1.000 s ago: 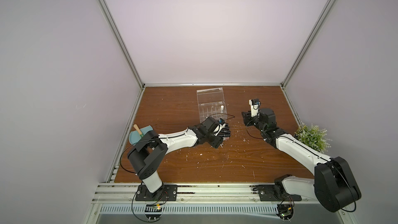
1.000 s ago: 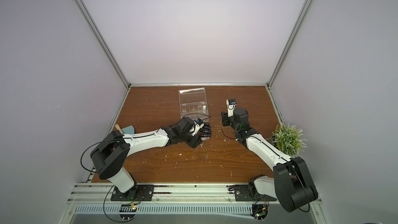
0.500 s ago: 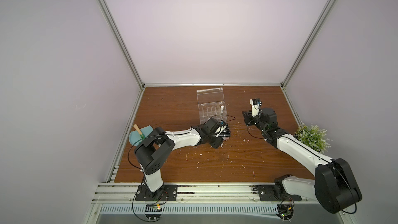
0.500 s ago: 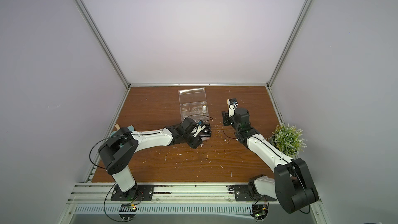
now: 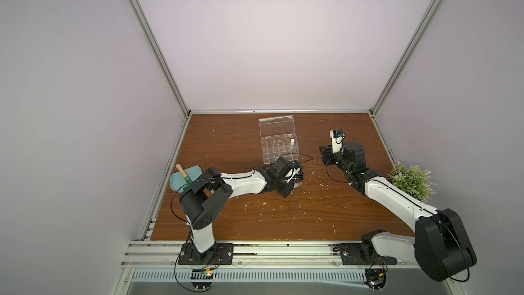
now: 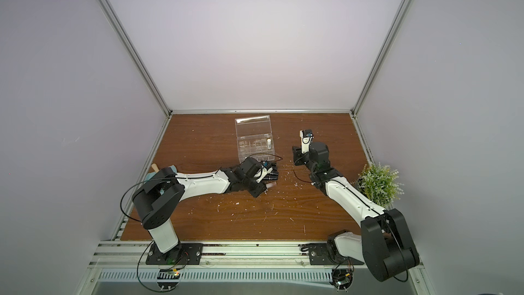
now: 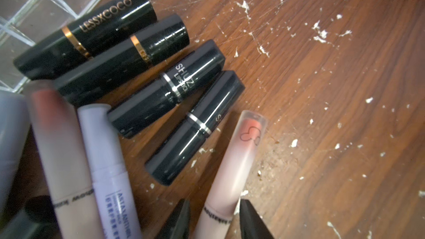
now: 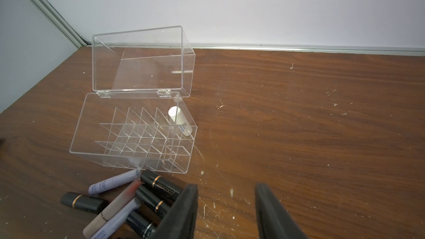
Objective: Arrange the lipsticks in the organizer
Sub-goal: Pick up the lipstick at the center of the board.
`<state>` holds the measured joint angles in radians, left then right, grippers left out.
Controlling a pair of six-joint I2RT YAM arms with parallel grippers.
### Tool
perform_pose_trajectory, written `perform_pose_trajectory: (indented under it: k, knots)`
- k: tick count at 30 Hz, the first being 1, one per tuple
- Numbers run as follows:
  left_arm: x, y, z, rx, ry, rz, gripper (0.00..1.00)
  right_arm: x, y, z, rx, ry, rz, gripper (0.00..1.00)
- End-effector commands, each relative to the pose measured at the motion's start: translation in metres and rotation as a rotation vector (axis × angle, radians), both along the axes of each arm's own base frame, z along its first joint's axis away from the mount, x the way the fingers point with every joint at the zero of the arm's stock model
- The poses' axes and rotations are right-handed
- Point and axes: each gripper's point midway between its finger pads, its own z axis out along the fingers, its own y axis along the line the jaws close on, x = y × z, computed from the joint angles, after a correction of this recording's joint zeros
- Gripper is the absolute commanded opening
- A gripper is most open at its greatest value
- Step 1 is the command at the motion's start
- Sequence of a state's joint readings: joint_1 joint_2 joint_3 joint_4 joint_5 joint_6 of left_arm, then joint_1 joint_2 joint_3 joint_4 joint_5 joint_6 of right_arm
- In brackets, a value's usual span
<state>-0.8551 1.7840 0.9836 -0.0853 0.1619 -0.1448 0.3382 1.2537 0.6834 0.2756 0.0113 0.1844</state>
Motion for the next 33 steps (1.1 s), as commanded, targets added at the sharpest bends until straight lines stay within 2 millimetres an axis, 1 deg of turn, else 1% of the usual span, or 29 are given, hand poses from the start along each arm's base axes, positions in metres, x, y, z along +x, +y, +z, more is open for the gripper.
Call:
perform_pose_trajectory:
  k: [1,9,10,12,15,16,20,21,22,23,25,28,31,33]
  knots:
    - [-0.006,-0.005,-0.001,-0.002,0.005,-0.023,0.40,-0.001,0.001,0.014,0.036,-0.039,0.009,0.46]
    - [-0.013,-0.004,-0.011,0.022,0.023,-0.035,0.40,-0.001,0.000,0.013,0.040,-0.035,0.008,0.46]
    - [-0.014,-0.004,-0.012,0.025,0.023,-0.034,0.42,-0.001,0.000,0.013,0.041,-0.034,0.008,0.46]
    - [-0.015,-0.003,-0.012,0.028,0.025,-0.037,0.49,-0.001,0.000,0.013,0.043,-0.034,0.008,0.46]
    - [-0.015,-0.003,-0.012,0.032,0.026,-0.036,0.50,-0.001,0.000,0.012,0.043,-0.032,0.009,0.46]
    - [-0.015,-0.003,-0.012,0.034,0.027,-0.037,0.49,-0.001,0.000,0.013,0.046,-0.034,0.009,0.46]
    - [-0.016,-0.002,-0.013,0.040,0.031,-0.038,0.39,-0.001,0.001,0.014,0.049,-0.036,0.015,0.46]
    - [-0.017,-0.003,-0.013,0.041,0.032,-0.040,0.29,-0.001,0.000,0.014,0.049,-0.035,0.014,0.46]
    - [-0.017,-0.002,-0.014,0.042,0.034,-0.041,0.25,-0.001,0.000,0.016,0.050,-0.038,0.015,0.46]
    - [-0.017,-0.003,-0.013,0.042,0.033,-0.042,0.23,-0.002,0.001,0.016,0.051,-0.036,0.017,0.46]
    - [-0.020,-0.003,-0.012,0.042,0.037,-0.043,0.21,-0.002,0.001,0.017,0.051,-0.036,0.021,0.46]
    - [-0.027,-0.006,-0.007,0.032,0.046,-0.056,0.21,-0.004,0.004,0.019,0.055,-0.028,0.037,0.47]
    - [-0.034,-0.011,0.010,-0.015,0.047,-0.068,0.21,-0.007,0.010,0.021,0.066,-0.009,0.074,0.48]
    - [-0.038,-0.014,0.026,-0.069,0.048,-0.073,0.21,-0.010,0.017,0.022,0.080,0.009,0.113,0.50]
